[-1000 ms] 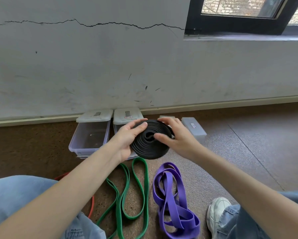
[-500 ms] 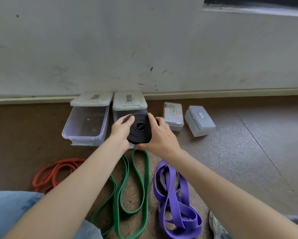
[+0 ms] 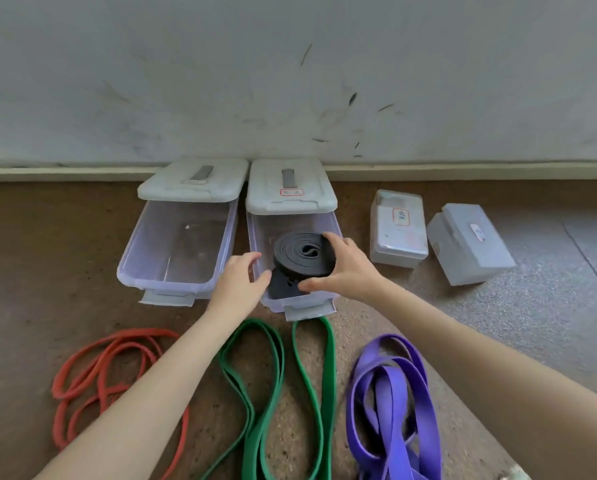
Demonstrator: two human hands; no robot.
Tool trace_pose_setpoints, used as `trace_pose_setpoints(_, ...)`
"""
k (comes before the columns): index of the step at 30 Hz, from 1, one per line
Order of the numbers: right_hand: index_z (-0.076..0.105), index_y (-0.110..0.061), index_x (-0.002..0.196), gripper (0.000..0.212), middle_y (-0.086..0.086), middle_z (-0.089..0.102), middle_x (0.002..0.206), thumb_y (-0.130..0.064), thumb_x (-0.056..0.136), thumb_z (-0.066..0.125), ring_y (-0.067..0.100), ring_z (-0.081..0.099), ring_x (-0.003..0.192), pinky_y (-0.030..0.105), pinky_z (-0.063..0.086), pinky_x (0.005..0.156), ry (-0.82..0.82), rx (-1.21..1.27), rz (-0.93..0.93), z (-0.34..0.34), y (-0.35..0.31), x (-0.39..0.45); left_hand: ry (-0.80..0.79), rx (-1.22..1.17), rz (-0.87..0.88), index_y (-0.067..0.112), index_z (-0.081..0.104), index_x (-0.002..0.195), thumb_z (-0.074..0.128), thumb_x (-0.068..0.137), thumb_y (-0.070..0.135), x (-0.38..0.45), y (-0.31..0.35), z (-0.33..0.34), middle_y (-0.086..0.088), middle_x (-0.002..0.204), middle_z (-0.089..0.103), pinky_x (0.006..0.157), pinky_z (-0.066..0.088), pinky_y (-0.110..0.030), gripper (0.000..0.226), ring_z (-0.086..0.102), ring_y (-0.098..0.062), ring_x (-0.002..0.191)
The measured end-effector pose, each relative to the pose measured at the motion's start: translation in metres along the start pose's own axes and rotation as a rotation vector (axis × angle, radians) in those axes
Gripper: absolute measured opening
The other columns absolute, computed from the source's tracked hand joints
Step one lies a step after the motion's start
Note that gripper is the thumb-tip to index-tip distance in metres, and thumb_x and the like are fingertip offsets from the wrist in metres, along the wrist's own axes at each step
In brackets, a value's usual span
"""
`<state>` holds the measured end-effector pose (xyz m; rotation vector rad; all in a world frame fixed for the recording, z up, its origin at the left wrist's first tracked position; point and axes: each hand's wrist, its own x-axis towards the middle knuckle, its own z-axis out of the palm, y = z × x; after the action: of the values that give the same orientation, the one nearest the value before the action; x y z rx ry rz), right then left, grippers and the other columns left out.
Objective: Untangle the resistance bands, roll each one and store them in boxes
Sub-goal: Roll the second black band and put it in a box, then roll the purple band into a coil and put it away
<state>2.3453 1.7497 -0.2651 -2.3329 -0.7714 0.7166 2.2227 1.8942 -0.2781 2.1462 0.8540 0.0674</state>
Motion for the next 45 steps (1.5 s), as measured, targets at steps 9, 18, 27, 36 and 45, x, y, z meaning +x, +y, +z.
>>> trace_pose_setpoints(9,0.016,-0.01,0.143,0.104,0.016,0.027,0.14,-0.042,0.067,0.079,0.041,0.035,0.125,0.044,0.039,0.098,-0.039,-0.339,0.087,0.066,0.017,0.082,-0.003,0.121,0.223,0.014,0.04,0.14,0.056,0.092,0.016,0.017,-0.043,0.023,0.004,0.145,0.032,0.091,0.027,-0.011,0.051,0.037,0.001,0.117)
trace_pose_setpoints(18,-0.005,-0.009,0.147,0.115,0.018,0.019,0.147,-0.04,0.072,0.076,0.042,0.021,0.135,0.046,0.027,0.109,-0.257,-0.568,0.096,0.074,0.034,0.095,-0.014,0.08,0.261,0.016,0.04,0.138,0.054,0.093,0.019,0.018,-0.054,0.026,0.003,0.146,0.029,0.094,0.024,-0.01,0.047,0.036,-0.005,0.125)
trace_pose_setpoints(27,0.032,-0.007,0.134,0.058,0.018,0.042,0.13,-0.015,0.085,0.062,0.033,0.05,0.11,0.035,0.045,0.08,-0.125,-0.473,-0.002,0.035,0.017,0.056,0.077,0.096,0.171,0.01,0.045,0.134,0.049,0.093,0.009,-0.01,-0.036,0.027,-0.004,0.138,0.04,0.09,0.034,-0.017,0.041,0.047,-0.017,0.12)
trace_pose_setpoints(36,0.05,-0.006,0.125,0.038,0.016,0.049,0.125,-0.01,0.087,0.053,0.034,0.045,0.117,0.037,0.037,0.096,0.044,-0.308,0.018,0.019,0.051,-0.075,-0.066,0.039,0.083,0.01,0.052,0.123,0.045,0.091,0.004,-0.102,-0.033,0.053,-0.007,0.122,0.049,0.09,0.044,-0.037,0.033,0.054,-0.021,0.104)
trace_pose_setpoints(45,0.027,-0.006,0.139,0.076,0.017,0.03,0.142,-0.032,0.08,0.068,0.035,0.048,0.122,0.038,0.041,0.094,-0.22,-0.352,0.416,0.066,0.117,-0.135,-0.256,0.144,0.137,0.017,0.047,0.127,0.043,0.094,0.01,-0.144,-0.019,0.07,-0.001,0.126,0.047,0.08,0.04,-0.024,0.035,0.053,-0.013,0.099)
